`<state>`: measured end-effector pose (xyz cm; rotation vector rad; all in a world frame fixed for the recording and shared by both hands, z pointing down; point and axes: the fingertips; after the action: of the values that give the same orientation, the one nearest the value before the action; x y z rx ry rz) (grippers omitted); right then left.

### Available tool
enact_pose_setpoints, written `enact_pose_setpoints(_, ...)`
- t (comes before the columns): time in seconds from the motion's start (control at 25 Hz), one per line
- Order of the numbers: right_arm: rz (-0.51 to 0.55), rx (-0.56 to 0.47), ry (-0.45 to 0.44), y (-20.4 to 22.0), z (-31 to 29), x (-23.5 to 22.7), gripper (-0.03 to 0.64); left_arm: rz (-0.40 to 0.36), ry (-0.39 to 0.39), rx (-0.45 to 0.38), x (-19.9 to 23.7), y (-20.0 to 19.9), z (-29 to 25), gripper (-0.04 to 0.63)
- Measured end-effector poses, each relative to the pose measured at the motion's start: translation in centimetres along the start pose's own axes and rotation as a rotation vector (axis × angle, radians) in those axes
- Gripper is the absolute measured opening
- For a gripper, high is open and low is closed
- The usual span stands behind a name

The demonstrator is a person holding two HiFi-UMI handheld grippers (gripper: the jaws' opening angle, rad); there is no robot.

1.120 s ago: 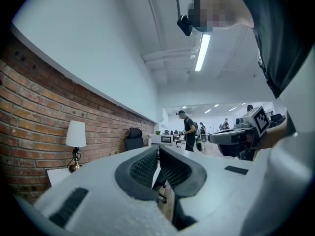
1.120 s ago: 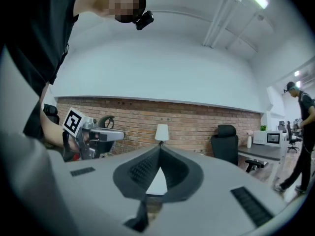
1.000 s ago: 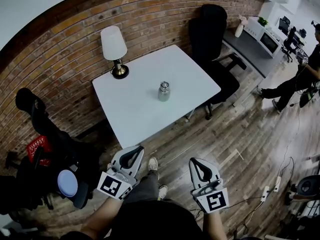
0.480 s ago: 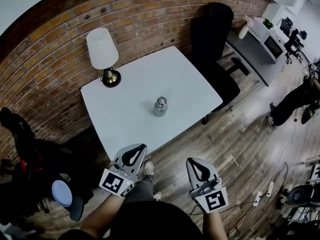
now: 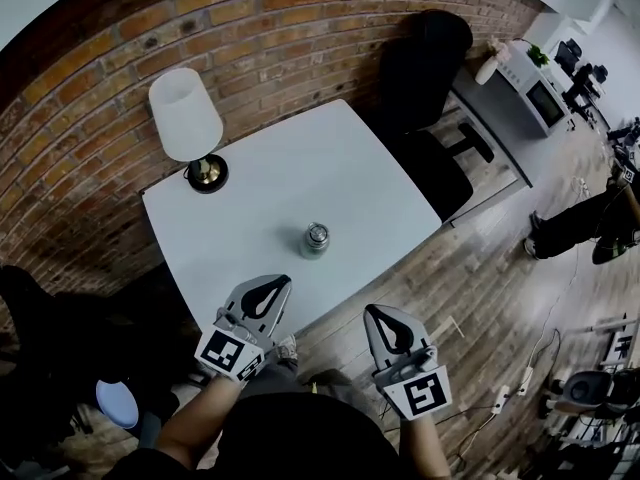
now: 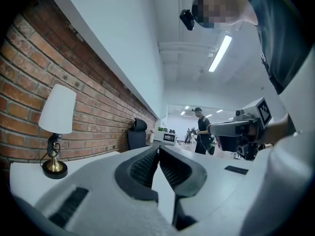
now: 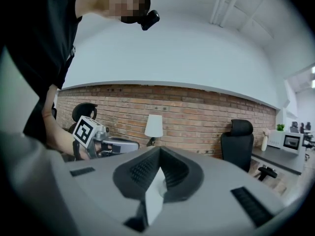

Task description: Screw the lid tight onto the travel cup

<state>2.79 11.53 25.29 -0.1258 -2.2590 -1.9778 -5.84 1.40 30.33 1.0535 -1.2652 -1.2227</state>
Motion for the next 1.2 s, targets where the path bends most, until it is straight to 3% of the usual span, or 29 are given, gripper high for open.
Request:
enact_pose_setpoints(0.36,-0.038,0.05,-0.032,1.9,-1.8,-1.9,0.014,0.076,0.011,0.05,0.0,3.5,-3.3,0.032)
enact_pose_setpoints(0.76,-0.036,0.035,-0.151,1.7,-5.1,-4.9,0.014,0.055,-0.132,0.075,2.1,3.7,-4.4,0.032)
enact_pose_setpoints(1.12,-0.043,0.081,-0.274,5.6,-8.4,-4.1,0.014,0.079,-0.212,0.167,3.4,8.9,-4.3,0.032)
enact_pose_setpoints(1.2,-0.033,0.094,-0.295,7.0,-9.6,-4.1,0.014,0.116,-0.213,0.18,3.8,10.4,-5.0,0.034)
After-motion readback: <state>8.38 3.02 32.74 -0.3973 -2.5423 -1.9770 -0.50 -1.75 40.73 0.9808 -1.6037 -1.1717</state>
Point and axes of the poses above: the fingertips, and each gripper's own axes: z backward along the fingers, x to its left, y out of its underside, and after that the axes turned 15 degrees about y, right-handed
